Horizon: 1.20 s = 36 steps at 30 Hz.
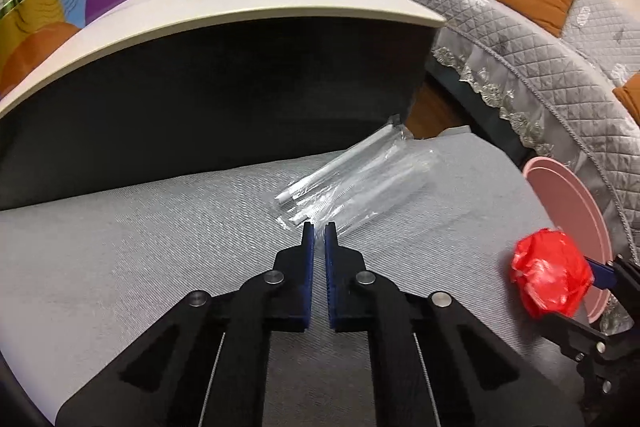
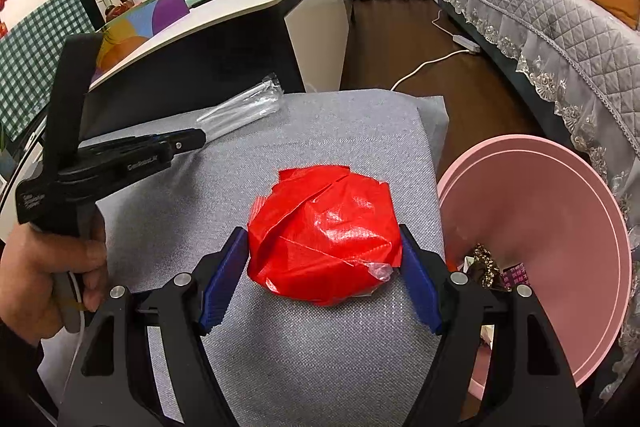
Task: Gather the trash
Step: 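Lift the red bag with the right tool while the left tool grasps the clear straw packet, then carry the red bag and straw packet over the pink bin with both tools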
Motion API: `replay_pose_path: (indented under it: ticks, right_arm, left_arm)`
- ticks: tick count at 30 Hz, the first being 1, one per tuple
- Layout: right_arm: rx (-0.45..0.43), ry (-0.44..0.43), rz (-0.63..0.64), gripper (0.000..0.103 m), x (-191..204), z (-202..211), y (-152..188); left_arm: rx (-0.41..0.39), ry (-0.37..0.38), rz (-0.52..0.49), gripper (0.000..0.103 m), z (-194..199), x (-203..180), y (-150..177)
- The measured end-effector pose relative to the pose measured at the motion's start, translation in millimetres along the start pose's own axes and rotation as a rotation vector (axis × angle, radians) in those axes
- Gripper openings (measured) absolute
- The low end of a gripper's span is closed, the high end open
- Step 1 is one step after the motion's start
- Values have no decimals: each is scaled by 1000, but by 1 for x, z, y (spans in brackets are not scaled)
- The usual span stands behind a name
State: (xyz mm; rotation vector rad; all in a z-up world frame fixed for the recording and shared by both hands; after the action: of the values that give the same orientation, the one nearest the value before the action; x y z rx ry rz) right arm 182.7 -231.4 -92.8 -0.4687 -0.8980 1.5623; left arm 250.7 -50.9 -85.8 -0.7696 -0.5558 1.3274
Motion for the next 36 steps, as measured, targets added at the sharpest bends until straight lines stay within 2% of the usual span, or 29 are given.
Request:
replay_pose_path:
  ticks: [1,12,21,27,36]
  right_arm:
    - [-3,2,-2,73,0,1,-1]
    - [-71,4,-2,73,4,26,-12]
    - [-161,16,22,73,11,73,-20]
    - [-256,29,37,73,11,116,-27]
    - [-342,57,22,73,1,165,-54]
  left_arm:
    - [-6,2,-5,2,4,-2,0]
    - [-78,-2,31,2,69,-3,7]
    - [-156,0,51,2,131,-2,17]
    - [-209,8,61,2,163,-4,17]
    - [-273,32,71,2,196,-8,15]
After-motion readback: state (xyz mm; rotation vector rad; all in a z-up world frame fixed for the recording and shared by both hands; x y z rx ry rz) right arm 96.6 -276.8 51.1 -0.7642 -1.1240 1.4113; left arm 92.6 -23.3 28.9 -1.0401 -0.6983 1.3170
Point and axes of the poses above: each gripper's, at about its wrist camera, not at the fingertips, and z roughly against the way its jaws point, x to its left, y to its underside, the point moved 2 cm from there along -z, roughly the way its jaws point, and after that the axes turned 10 degrees about -x, right-handed, at the moved point
